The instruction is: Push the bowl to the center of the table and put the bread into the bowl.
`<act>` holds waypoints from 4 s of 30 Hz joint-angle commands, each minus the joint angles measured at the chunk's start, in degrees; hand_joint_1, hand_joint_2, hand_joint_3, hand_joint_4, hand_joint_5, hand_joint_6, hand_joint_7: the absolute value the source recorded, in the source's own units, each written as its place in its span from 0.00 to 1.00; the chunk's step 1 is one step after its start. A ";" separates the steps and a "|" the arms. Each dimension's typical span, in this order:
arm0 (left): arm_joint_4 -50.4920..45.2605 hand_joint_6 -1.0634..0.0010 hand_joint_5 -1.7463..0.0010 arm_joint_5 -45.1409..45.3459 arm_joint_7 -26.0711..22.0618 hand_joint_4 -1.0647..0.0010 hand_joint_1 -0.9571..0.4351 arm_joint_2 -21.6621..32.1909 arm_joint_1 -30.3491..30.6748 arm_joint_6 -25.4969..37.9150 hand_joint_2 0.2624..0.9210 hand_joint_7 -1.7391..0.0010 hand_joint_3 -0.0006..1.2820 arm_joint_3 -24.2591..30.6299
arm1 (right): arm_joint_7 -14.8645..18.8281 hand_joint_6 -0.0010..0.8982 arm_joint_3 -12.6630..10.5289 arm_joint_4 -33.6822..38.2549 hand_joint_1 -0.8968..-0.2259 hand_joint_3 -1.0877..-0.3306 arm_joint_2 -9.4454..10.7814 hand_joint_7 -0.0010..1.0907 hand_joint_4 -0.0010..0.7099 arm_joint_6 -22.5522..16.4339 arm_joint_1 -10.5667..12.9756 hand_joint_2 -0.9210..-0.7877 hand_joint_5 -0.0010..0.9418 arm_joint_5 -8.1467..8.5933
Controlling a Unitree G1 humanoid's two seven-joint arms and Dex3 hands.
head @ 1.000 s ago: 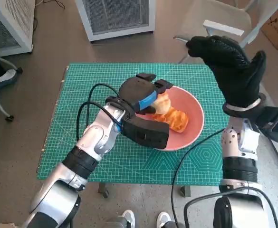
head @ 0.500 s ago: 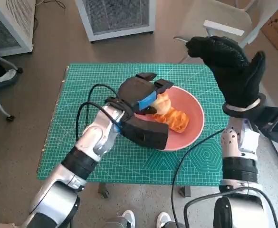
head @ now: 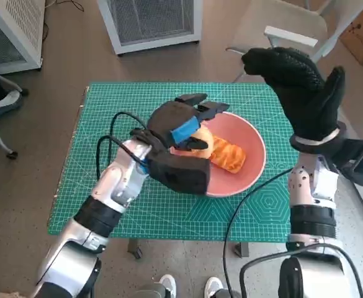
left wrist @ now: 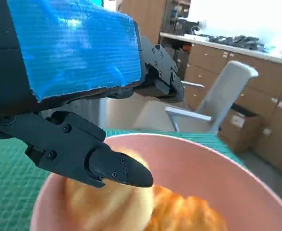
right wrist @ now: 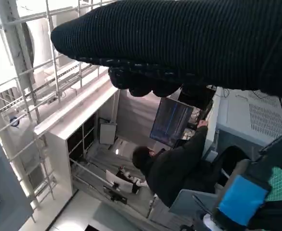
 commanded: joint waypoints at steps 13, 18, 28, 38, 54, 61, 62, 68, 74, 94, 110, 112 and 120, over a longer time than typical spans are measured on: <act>-4.00 0.66 1.00 -5.58 -2.55 0.81 0.32 -0.08 2.93 1.74 1.00 0.93 0.07 4.48 | -0.62 0.08 0.50 -0.12 0.32 0.46 0.02 0.50 0.38 1.31 1.12 0.00 0.00 -0.58; -4.35 0.65 0.99 -8.40 -2.35 0.79 0.33 -0.37 3.88 0.80 1.00 0.93 0.06 6.43 | -0.63 0.08 0.53 -0.06 0.32 0.47 0.02 0.50 0.38 1.26 1.01 0.00 0.00 -0.73; -4.18 0.64 0.99 -12.06 -1.35 0.75 0.35 -0.65 4.77 -1.24 1.00 0.93 0.07 8.80 | -0.41 0.08 0.50 0.64 0.33 0.47 0.12 0.50 0.38 1.02 0.60 0.00 0.00 -0.76; -3.12 0.64 0.98 -16.21 -0.57 0.70 0.35 -1.21 5.90 -3.49 1.00 0.93 0.10 11.41 | -0.84 0.07 0.60 0.61 0.35 0.46 0.39 0.51 0.38 0.83 0.52 0.00 0.00 -1.07; -3.60 0.65 0.98 -20.58 -2.12 0.67 0.34 -1.75 7.13 -3.36 1.00 0.93 0.13 13.20 | -1.07 0.07 0.84 -0.09 0.35 0.46 0.49 0.51 0.38 0.64 0.81 0.00 0.00 -1.24; -3.64 0.65 0.99 -23.27 -3.61 0.68 0.33 -2.09 7.45 -3.07 1.00 0.92 0.15 14.19 | -0.81 0.07 0.71 0.37 0.35 0.46 0.38 0.52 0.38 0.78 0.55 0.00 0.00 -1.01; -3.65 0.65 0.99 -23.35 -3.67 0.68 0.32 -2.10 7.46 -3.04 1.00 0.92 0.15 14.21 | -0.81 0.07 0.71 0.38 0.35 0.46 0.38 0.52 0.38 0.78 0.55 0.00 0.00 -1.02; -4.20 0.65 0.99 -24.33 -4.37 0.69 0.32 -2.23 7.80 -2.84 1.00 0.92 0.15 14.51 | -1.06 0.07 0.75 0.18 0.35 0.46 0.42 0.52 0.38 0.94 0.58 0.00 0.00 -1.07; -4.87 0.65 0.99 -24.78 -4.94 0.69 0.32 -2.39 8.29 -2.73 1.00 0.92 0.15 14.87 | -1.15 0.08 0.76 0.03 0.34 0.47 0.48 0.52 0.37 1.12 0.65 0.00 0.00 -0.98; -5.76 0.66 0.99 -25.07 -5.65 0.68 0.32 -2.34 9.08 -2.44 1.00 0.92 0.16 14.80 | -1.67 0.08 0.94 0.06 0.33 0.49 0.49 0.53 0.37 1.19 0.77 0.00 0.00 -1.17; -6.31 0.66 0.99 -25.22 -5.97 0.68 0.31 -2.51 9.79 -2.56 1.00 0.91 0.16 14.64 | -1.54 0.08 0.92 -0.16 0.33 0.49 0.44 0.53 0.38 1.36 0.98 0.00 0.00 -1.01; -6.43 0.67 0.99 -25.17 -5.95 0.68 0.31 -2.53 9.83 -2.63 1.00 0.91 0.16 14.62 | -1.60 0.08 0.92 -0.14 0.34 0.49 0.45 0.53 0.38 1.26 1.01 0.00 0.00 -1.08; -6.11 0.67 0.99 -25.10 -5.92 0.68 0.32 -2.56 9.79 -3.12 1.00 0.91 0.16 14.55 | -1.58 0.08 1.03 -0.22 0.34 0.49 0.51 0.53 0.38 1.07 1.14 0.00 0.01 -1.21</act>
